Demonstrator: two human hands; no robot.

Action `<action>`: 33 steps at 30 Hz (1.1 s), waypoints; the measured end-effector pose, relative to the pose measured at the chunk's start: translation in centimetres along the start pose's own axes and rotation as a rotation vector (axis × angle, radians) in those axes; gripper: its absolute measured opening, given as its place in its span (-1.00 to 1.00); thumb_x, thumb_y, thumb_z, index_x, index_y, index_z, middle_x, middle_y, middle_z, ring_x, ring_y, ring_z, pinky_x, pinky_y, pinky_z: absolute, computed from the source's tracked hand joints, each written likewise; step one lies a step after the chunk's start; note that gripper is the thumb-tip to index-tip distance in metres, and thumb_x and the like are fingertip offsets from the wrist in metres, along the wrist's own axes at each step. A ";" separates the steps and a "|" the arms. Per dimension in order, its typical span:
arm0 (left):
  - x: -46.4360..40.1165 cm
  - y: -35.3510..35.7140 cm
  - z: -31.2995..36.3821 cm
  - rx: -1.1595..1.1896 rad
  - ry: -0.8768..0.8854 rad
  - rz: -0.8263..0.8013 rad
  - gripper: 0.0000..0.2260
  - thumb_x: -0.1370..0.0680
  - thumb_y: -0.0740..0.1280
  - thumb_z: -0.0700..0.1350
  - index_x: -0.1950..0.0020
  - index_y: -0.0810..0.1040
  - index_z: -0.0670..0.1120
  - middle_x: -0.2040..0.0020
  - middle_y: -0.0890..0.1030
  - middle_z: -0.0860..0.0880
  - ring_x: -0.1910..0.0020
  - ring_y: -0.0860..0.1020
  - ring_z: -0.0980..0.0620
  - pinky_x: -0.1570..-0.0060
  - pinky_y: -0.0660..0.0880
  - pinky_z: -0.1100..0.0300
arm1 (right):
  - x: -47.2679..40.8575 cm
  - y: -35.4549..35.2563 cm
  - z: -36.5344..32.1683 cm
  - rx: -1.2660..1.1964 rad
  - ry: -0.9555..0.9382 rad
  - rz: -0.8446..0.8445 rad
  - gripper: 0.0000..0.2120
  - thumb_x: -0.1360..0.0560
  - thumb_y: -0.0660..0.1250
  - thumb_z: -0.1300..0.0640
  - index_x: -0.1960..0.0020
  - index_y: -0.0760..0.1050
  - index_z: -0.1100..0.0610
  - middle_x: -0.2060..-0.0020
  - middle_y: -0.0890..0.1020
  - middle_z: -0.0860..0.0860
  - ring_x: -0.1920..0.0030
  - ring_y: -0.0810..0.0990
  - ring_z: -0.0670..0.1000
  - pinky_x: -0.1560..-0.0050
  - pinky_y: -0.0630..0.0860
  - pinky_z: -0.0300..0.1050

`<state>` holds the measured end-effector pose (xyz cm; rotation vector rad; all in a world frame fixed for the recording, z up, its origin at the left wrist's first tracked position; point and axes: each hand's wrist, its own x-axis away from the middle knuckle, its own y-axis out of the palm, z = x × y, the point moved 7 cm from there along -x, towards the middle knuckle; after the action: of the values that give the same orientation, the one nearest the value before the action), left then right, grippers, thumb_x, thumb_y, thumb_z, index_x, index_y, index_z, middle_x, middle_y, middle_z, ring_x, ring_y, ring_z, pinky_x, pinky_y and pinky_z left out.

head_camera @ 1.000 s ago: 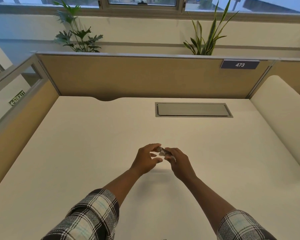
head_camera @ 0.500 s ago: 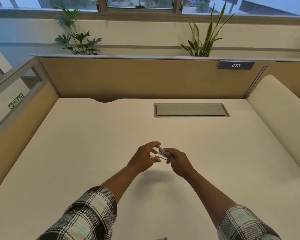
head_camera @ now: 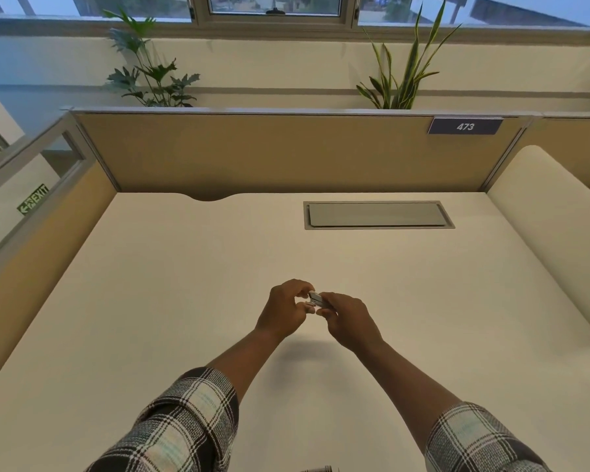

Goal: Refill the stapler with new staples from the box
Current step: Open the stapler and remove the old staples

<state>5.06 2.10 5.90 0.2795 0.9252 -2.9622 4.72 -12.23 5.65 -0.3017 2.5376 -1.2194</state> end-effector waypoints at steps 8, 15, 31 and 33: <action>-0.3 0.0 0.2 -0.040 0.078 -0.021 -0.66 -0.39 0.45 -0.40 -0.12 0.59 -0.14 -0.03 0.65 -0.04 0.03 0.57 0.06 0.04 0.50 0.35 | -0.5 0.2 -0.3 0.026 -0.015 -0.065 -0.75 -0.54 0.32 0.12 -0.20 0.51 0.10 0.06 0.66 0.04 0.05 0.58 0.08 0.06 0.49 -0.06; -0.5 -0.2 0.2 -0.033 0.071 -0.011 -0.69 -0.37 0.45 -0.40 -0.05 0.59 -0.15 0.03 0.64 -0.06 0.08 0.57 0.02 0.06 0.49 0.34 | -0.9 0.0 -0.1 0.017 -0.015 -0.049 -0.75 -0.53 0.33 0.15 -0.20 0.52 0.14 0.03 0.67 0.07 0.04 0.61 0.11 0.05 0.50 -0.06; -1.0 0.5 -1.0 0.139 -0.032 -0.061 -0.59 -0.45 0.41 -0.38 -0.24 0.55 -0.07 -0.14 0.60 0.00 -0.01 0.63 0.07 0.01 0.55 0.40 | -1.5 0.4 0.7 -0.087 0.054 -0.033 -0.66 -0.50 0.39 0.15 -0.26 0.48 0.13 -0.06 0.65 0.03 -0.02 0.62 0.05 -0.05 0.51 -0.14; -1.0 0.6 -1.5 0.190 -0.097 -0.070 -0.62 -0.42 0.46 -0.33 -0.18 0.56 -0.04 -0.07 0.63 0.04 -0.01 0.63 0.12 0.04 0.54 0.43 | -1.3 0.4 1.0 -0.090 0.068 -0.012 -0.63 -0.50 0.40 0.11 -0.28 0.45 0.12 -0.12 0.60 0.00 -0.07 0.59 0.00 -0.07 0.45 -0.22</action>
<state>6.36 2.37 4.55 0.1079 0.6573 -3.1000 6.29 -12.31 5.00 -0.3016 2.6574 -1.1406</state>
